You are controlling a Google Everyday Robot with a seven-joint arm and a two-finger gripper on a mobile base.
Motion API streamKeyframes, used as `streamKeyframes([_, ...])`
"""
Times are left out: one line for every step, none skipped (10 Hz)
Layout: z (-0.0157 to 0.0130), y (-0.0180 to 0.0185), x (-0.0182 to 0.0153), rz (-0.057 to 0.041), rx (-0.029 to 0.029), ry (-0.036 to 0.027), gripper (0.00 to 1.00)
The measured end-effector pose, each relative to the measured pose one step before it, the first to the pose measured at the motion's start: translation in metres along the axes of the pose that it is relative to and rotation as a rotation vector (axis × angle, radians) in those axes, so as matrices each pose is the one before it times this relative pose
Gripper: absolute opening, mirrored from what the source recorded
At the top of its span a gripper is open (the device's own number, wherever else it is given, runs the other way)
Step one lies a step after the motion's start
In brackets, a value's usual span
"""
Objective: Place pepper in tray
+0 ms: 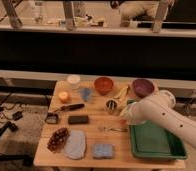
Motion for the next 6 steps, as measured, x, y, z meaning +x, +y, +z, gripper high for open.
streamKeyframes([-0.00226, 0.01223, 0.00606, 0.03324, -0.00212, 0.01230, 0.10])
streamKeyframes([-0.00202, 0.00942, 0.00442, 0.02730, -0.00171, 0.01219, 0.10])
streamKeyframes([-0.00108, 0.00639, 0.00303, 0.01643, -0.00056, 0.00710, 0.10])
streamKeyframes([-0.00254, 0.00960, 0.00461, 0.02158, -0.00284, 0.01161, 0.10])
streamKeyframes([-0.00333, 0.00922, 0.00425, 0.02342, -0.00359, 0.01494, 0.10])
streamKeyframes([-0.00098, 0.00589, 0.00244, 0.01677, -0.00433, 0.00744, 0.10])
